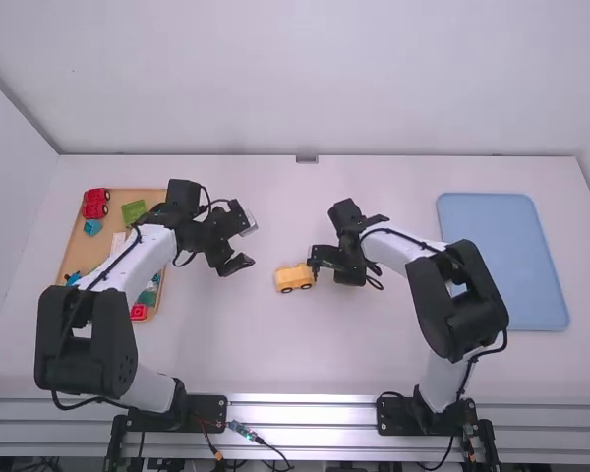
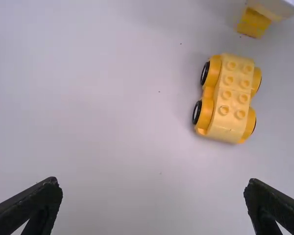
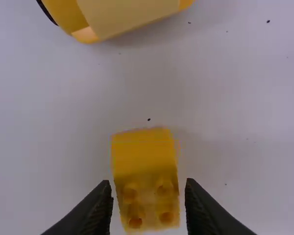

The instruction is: Assemble lego blocks to make yellow taxi

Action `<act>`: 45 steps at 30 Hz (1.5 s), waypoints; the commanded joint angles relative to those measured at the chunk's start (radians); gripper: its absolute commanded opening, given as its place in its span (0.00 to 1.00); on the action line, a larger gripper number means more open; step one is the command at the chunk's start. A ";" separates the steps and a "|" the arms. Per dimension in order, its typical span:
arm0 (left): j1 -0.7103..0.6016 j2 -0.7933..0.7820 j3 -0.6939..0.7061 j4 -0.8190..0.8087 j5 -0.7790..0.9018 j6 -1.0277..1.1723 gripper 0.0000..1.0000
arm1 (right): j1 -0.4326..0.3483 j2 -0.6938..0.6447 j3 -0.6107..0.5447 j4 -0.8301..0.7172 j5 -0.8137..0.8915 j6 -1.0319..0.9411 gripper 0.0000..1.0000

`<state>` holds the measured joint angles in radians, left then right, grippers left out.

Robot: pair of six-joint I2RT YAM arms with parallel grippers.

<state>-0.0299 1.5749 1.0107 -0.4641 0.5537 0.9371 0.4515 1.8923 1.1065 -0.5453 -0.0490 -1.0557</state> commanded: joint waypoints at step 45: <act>-0.174 0.039 -0.521 0.987 0.343 -0.194 0.99 | -0.301 -0.147 -0.414 0.609 -0.737 -0.288 0.99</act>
<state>-0.1921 1.5871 0.5083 0.5152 0.9066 0.8268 0.1524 1.7409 0.7208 0.0582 -0.7540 -1.3373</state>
